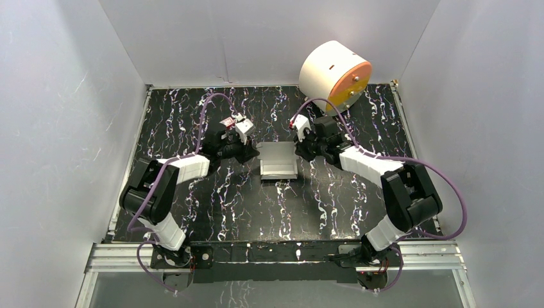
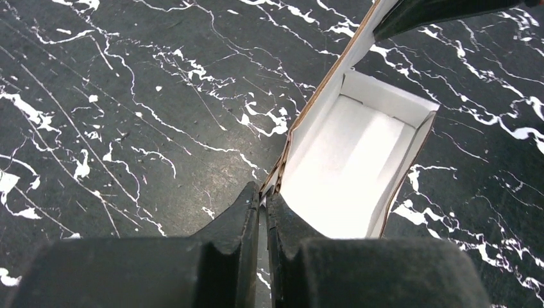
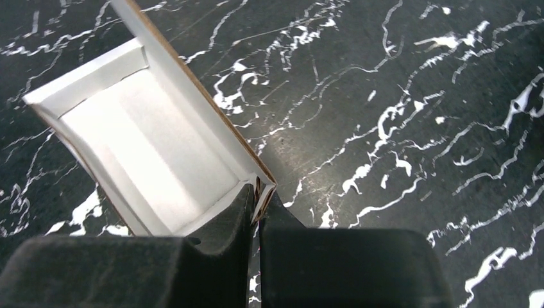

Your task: Fold the paper box

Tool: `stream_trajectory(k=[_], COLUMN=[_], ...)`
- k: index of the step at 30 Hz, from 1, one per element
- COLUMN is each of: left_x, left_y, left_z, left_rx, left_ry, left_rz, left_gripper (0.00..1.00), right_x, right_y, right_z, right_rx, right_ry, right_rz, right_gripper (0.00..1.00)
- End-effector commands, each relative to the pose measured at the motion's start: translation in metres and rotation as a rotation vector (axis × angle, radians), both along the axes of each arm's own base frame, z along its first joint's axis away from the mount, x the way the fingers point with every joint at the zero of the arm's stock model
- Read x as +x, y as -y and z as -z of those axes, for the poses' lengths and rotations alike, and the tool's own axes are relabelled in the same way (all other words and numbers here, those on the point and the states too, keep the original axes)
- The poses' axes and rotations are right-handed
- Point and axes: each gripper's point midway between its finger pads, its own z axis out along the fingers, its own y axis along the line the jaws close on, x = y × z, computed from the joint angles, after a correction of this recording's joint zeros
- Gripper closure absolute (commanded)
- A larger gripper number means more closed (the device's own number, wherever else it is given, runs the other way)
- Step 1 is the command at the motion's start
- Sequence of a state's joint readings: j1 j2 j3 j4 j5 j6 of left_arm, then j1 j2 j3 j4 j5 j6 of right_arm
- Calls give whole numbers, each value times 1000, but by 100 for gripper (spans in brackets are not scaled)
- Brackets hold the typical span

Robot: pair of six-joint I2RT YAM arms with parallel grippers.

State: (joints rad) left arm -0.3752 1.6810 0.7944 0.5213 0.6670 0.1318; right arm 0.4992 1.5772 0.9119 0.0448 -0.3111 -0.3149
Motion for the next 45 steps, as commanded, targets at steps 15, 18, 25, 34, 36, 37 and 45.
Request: stream_trajectory(k=[15, 18, 25, 34, 36, 37, 45], left_x=[4, 9, 10, -5, -10, -12, -19], left_y=[27, 18, 24, 25, 18, 13, -23], left_z=[-54, -58, -69, -64, -62, -61, -54], left_rx=[-96, -161, -269, -145, -105, -99, -92], left_ry=[2, -23, -63, 82, 111, 118, 176], left_rz=[-405, -512, -597, -462, -380, -332, -117], left_gripper=[100, 100, 100, 92, 89, 85, 64], right_x=[0, -4, -14, -16, -17, -16, -26], right_y=[-43, -48, -63, -58, -52, -47, -41], right_z=[-35, -38, -31, -23, -22, -22, -24], right_rx=[16, 53, 84, -8, -37, -48, -53], right_ry=[146, 143, 117, 181, 184, 188, 176], right_rz=[263, 272, 289, 221, 168, 152, -38], right_gripper=[99, 99, 99, 99, 99, 99, 99])
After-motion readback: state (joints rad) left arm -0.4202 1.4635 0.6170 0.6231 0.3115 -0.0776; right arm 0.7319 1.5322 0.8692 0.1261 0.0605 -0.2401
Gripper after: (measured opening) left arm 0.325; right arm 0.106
